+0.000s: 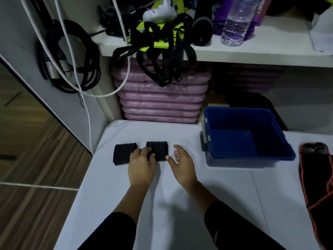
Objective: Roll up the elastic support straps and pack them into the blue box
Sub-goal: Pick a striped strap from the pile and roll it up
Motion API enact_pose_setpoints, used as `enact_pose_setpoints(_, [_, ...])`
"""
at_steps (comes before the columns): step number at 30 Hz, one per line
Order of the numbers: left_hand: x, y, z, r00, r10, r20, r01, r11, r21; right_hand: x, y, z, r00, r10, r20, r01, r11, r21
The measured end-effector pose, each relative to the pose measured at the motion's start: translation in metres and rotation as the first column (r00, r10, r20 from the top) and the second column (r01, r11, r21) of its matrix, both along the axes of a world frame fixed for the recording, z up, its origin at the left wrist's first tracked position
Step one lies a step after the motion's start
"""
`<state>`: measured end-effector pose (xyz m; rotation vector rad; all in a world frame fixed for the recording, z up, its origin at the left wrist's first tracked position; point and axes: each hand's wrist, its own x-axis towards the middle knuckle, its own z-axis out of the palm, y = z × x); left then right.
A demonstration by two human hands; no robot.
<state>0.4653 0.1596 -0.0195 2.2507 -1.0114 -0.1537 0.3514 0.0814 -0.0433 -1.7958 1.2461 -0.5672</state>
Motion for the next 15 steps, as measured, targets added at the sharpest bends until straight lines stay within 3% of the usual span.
enact_pose_setpoints(6, [-0.061, 0.026, 0.004, 0.987, -0.084, -0.135, 0.086, 0.996, 0.005, -0.089, 0.040, 0.017, 0.987, -0.016, -0.158, -0.014, 0.982, -0.189])
enact_pose_setpoints(15, [-0.230, 0.005, 0.008, 0.873, -0.400, -0.277, 0.411, 0.911, -0.020, -0.263, 0.050, 0.031, 0.927, -0.330, -0.177, 0.242, 0.890, -0.387])
